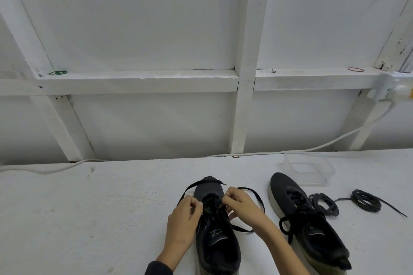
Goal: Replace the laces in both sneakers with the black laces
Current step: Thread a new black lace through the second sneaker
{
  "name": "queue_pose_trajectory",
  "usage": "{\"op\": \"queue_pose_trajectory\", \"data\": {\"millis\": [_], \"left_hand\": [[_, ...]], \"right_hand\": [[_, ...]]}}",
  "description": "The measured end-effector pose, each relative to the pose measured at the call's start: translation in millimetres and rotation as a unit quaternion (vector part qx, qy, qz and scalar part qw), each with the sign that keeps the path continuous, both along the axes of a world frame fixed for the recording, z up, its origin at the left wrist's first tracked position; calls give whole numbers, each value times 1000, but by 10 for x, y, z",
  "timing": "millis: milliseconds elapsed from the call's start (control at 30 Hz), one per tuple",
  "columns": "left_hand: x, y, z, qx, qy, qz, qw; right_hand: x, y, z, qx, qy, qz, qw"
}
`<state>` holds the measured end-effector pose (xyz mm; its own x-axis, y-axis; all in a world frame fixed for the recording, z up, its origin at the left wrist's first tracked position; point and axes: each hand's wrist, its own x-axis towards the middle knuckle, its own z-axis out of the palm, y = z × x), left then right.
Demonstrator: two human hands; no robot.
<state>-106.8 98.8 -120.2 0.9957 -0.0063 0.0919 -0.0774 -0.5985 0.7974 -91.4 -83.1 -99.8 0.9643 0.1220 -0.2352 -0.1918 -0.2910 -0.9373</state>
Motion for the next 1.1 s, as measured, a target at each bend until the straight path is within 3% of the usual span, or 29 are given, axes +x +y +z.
{"op": "queue_pose_trajectory", "data": {"millis": [200, 400, 533, 667, 833, 1100], "left_hand": [[-71, 20, 8, -29, 5, 10, 1000], [-93, 68, -2, -102, 17, -9, 995], [-124, 37, 66, -98, 6, -45, 994], [-86, 28, 69, -67, 18, -55, 996], [-99, -10, 24, -42, 17, -42, 998], [-121, 23, -120, -156, 78, 3, 985]], "right_hand": [[-108, -156, 136, 38, 32, 28, 998], [-167, -253, 173, -27, 44, 95, 994], [-143, -150, 171, -12, 12, 74, 997], [-115, -70, 151, -61, -41, 70, 995], [-113, -60, 168, -48, -26, 80, 995], [-125, -80, 204, 5, 26, 35, 999]]}}
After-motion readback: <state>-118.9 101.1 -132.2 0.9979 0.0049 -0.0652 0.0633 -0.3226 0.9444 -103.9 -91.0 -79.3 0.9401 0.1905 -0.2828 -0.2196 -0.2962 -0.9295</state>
